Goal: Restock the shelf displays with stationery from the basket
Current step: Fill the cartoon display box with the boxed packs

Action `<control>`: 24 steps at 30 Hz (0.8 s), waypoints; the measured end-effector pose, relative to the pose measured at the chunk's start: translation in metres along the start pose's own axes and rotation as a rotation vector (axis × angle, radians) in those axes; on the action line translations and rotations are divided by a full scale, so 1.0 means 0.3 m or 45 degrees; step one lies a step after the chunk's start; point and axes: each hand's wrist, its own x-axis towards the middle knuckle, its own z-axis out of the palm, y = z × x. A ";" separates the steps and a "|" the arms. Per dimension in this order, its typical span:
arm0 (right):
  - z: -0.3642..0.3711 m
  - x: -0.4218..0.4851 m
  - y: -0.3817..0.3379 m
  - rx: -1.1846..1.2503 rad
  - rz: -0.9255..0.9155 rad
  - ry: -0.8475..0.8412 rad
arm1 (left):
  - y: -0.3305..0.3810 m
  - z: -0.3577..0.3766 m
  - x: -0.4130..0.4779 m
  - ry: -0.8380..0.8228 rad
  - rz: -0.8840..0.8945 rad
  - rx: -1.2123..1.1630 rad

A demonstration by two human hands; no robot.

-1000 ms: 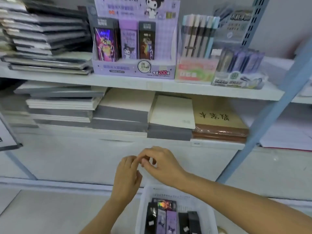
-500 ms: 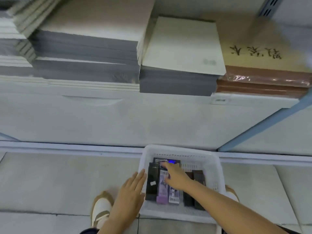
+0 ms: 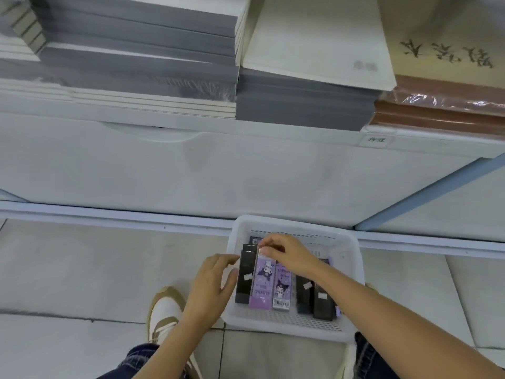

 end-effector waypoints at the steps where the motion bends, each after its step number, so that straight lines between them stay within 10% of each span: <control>1: -0.003 0.002 -0.019 0.090 -0.014 0.014 | 0.020 -0.004 0.010 -0.089 -0.119 -0.188; 5: 0.025 0.010 -0.089 0.361 -0.058 0.034 | 0.054 0.004 0.037 -0.320 -0.437 -0.735; 24: 0.276 0.100 0.086 0.293 0.612 0.238 | -0.049 -0.006 0.046 -0.013 -0.813 -0.813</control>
